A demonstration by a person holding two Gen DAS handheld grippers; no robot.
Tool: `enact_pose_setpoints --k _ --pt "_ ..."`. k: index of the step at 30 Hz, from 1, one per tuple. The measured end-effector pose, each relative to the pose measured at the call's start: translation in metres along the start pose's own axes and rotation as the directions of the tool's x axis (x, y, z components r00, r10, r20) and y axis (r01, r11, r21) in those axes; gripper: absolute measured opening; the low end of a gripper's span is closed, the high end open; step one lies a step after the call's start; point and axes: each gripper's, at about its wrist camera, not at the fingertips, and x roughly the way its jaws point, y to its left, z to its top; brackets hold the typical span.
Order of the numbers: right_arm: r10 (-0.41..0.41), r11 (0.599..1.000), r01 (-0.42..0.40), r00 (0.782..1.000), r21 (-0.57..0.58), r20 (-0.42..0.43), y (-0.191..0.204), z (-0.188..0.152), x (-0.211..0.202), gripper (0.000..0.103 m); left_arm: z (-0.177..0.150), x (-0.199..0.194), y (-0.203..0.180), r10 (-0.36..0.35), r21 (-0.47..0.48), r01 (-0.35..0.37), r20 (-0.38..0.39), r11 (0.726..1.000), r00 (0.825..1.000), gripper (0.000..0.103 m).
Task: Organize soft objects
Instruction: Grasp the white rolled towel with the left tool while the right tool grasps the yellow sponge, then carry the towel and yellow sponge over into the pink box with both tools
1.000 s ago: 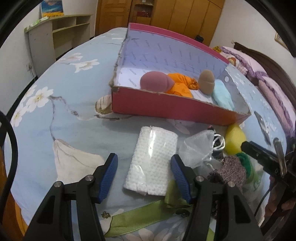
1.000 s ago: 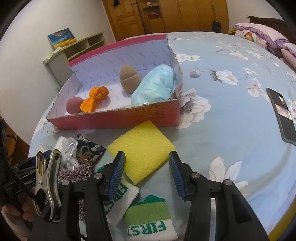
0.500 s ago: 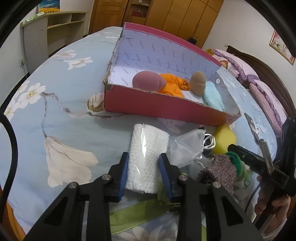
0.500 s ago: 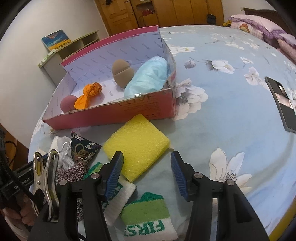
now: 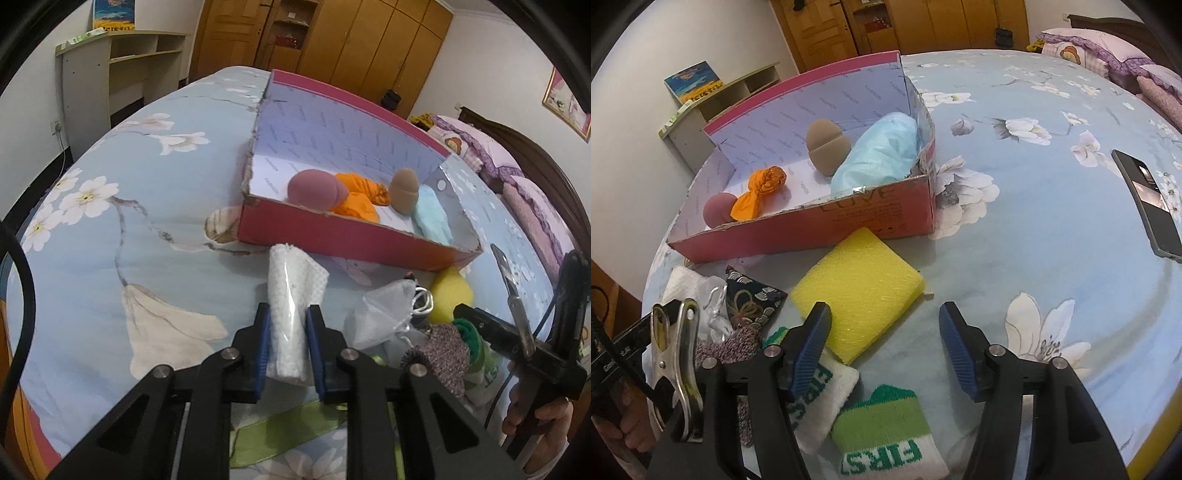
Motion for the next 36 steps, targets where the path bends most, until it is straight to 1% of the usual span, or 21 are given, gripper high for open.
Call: enact_pose_setpoints --k 3,4,5,6,7,8,11,17,25,36 --pt "0.022 1.000 -0.022 1.000 0.018 0.006 0.001 0.002 0.002 0.063 0.000 0.000 0.002 0.000 -0.008 0.000 -0.001 1.000 1.000 0.020" --pt "0.034 0.999 -0.034 0.999 0.026 0.013 0.001 0.003 0.003 0.061 -0.001 -0.001 0.002 -0.001 -0.010 0.001 -0.001 1.000 1.000 0.020" --pt "0.047 0.998 -0.047 0.999 0.033 0.019 0.001 0.003 0.003 0.052 -0.001 -0.001 0.002 -0.002 -0.011 0.002 -0.002 1.000 1.000 0.020" --pt "0.063 0.997 -0.064 0.998 0.038 0.023 0.001 0.002 0.003 0.048 -0.001 -0.001 0.002 -0.002 -0.011 0.002 0.000 1.000 1.000 0.020" --pt "0.078 0.996 -0.080 0.996 0.042 0.030 0.002 0.001 0.002 0.047 -0.001 -0.002 0.002 -0.001 -0.010 0.001 0.003 1.000 1.000 0.020" --pt "0.074 0.996 -0.075 0.996 0.039 0.040 0.003 0.001 0.000 0.043 -0.001 -0.003 0.002 -0.001 -0.009 0.001 0.007 1.000 1.000 0.020" --pt "0.070 0.997 -0.072 0.995 0.023 0.070 0.005 0.000 -0.006 0.037 0.000 -0.008 0.002 -0.002 -0.010 0.002 0.020 1.000 1.000 0.020" --pt "0.068 0.997 -0.071 0.990 0.017 0.120 0.008 0.000 -0.021 0.029 0.002 -0.017 0.003 -0.003 -0.009 0.003 0.043 1.000 0.999 0.020" --pt "0.090 0.996 -0.091 0.979 -0.004 0.185 0.011 -0.001 -0.042 0.026 0.006 -0.023 -0.002 -0.007 -0.001 0.007 0.062 1.000 0.998 0.020" --pt "0.112 0.993 -0.099 0.965 -0.067 0.235 0.022 0.003 -0.058 0.025 0.020 -0.029 -0.010 -0.013 0.025 0.011 0.095 1.000 0.995 0.020"
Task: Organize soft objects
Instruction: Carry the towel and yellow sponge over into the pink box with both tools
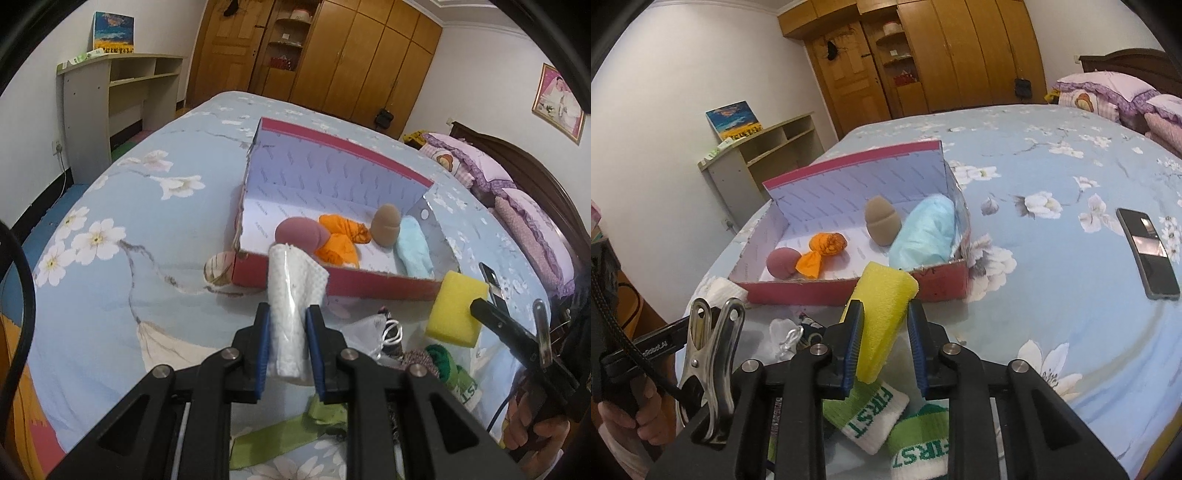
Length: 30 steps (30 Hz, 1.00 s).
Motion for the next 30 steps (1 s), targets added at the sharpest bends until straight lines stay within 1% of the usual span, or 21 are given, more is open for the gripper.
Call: enact_pose_setpoints --k 14,22,30 --pt "0.017 0.998 -0.014 0.999 -0.065 0.037 0.011 0.028 0.002 0.025 0.042 0.002 -0.026 0.001 0.087 -0.008 0.087 0.996 0.996 0.020" --pt "0.031 0.997 -0.027 0.999 -0.075 0.045 0.015 0.041 0.014 0.025 0.063 0.019 -0.033 0.001 0.103 -0.011 0.093 0.995 0.996 0.020" --pt "0.050 0.997 -0.047 0.998 -0.059 0.048 0.016 0.049 0.032 0.025 0.082 0.047 -0.034 0.018 0.108 -0.027 0.091 0.994 0.996 0.020"
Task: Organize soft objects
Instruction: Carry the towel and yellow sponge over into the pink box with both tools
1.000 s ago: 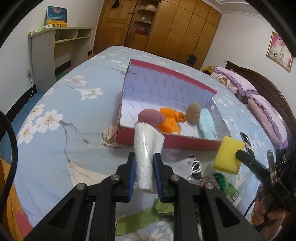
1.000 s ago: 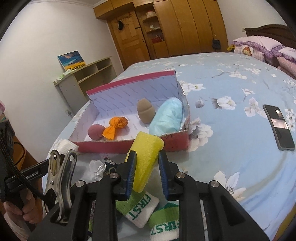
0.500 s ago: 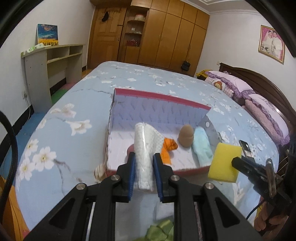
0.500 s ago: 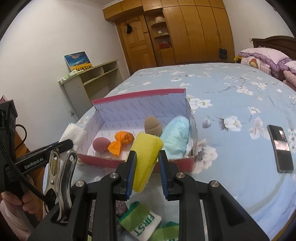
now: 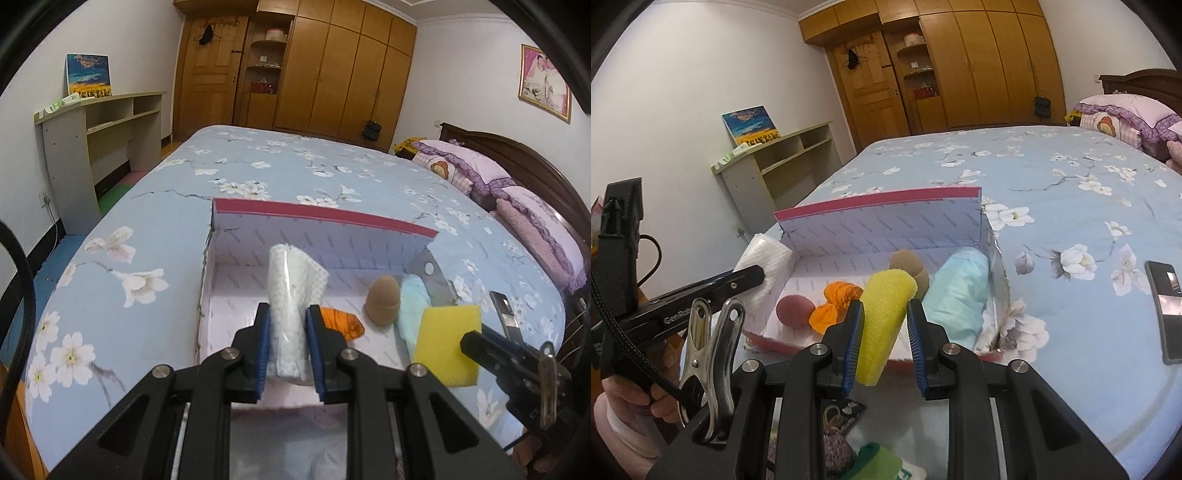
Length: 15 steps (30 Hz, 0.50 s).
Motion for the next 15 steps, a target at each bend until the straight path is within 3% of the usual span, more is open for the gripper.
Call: enact_pose_setpoints --k 15 --pt "0.047 0.999 -0.047 0.999 0.005 0.009 0.007 0.014 0.027 0.025 0.010 0.050 0.012 0.025 -0.044 -0.027 -0.044 0.999 0.999 0.020"
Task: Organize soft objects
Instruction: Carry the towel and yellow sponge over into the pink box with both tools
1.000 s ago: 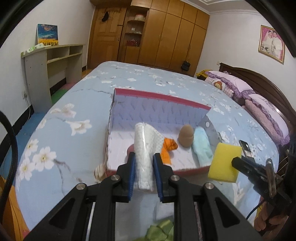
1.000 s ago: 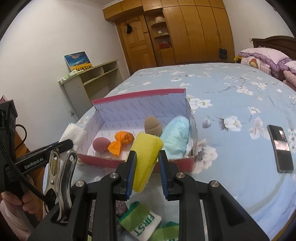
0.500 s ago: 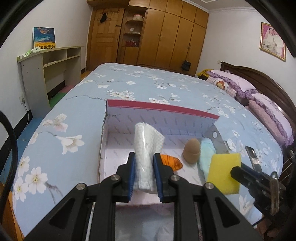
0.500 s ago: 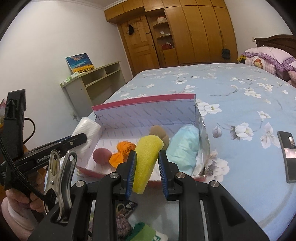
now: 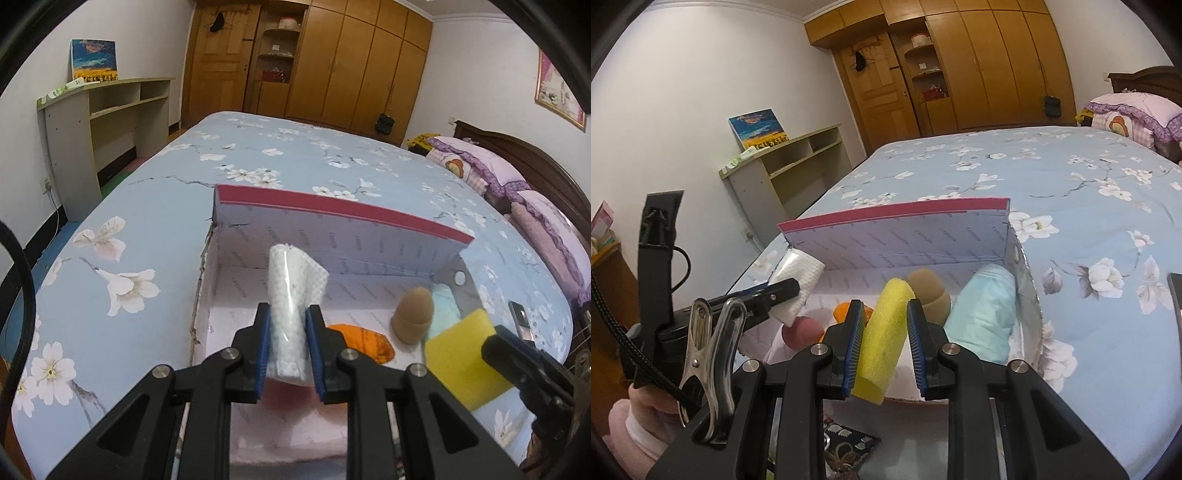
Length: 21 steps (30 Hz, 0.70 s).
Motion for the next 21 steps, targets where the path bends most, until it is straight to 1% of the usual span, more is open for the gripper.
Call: enact_pose_setpoints --k 7,10,11,15,17,21 --pt "0.007 1.000 -0.007 1.000 0.023 0.004 -0.003 0.004 0.007 0.025 0.002 0.019 0.006 0.008 -0.012 -0.008 -0.026 1.000 1.000 0.020" --pt "0.006 1.000 -0.007 1.000 0.022 0.013 -0.002 0.005 0.007 0.025 0.002 0.023 0.006 0.011 -0.016 -0.012 -0.030 1.000 0.999 0.023" --pt "0.006 1.000 -0.006 1.000 0.021 0.013 -0.002 0.005 0.008 0.025 0.001 0.024 0.006 0.012 -0.017 -0.013 -0.032 1.000 0.999 0.028" --pt "-0.009 1.000 0.009 1.000 0.026 -0.005 -0.006 0.001 0.013 0.025 0.000 0.027 0.006 0.018 -0.010 -0.019 -0.043 1.000 0.999 0.035" --pt "-0.011 0.999 0.012 1.000 0.034 -0.013 -0.009 0.000 0.016 0.025 0.000 0.027 0.005 0.022 -0.007 -0.022 -0.047 1.000 0.999 0.042" --pt "-0.024 0.999 0.024 1.000 0.024 -0.009 -0.010 -0.001 0.014 0.025 0.000 0.023 0.005 0.023 -0.004 -0.023 -0.043 1.000 0.999 0.047"
